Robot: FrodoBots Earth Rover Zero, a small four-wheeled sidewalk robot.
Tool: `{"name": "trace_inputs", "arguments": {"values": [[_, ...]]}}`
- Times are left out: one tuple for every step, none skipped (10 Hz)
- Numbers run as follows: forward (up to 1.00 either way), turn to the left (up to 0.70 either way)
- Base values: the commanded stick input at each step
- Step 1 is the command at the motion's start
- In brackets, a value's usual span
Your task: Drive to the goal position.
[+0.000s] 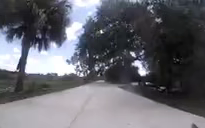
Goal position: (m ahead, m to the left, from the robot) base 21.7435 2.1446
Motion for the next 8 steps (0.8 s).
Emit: {"name": "trace_inputs", "arguments": {"values": [[0.85,0.0],[0.85,0.0],[0.85,0.0],[0.85,0.0],[0.85,0.0],[0.85,0.0],[0.85,0.0],[0.85,0.0]]}}
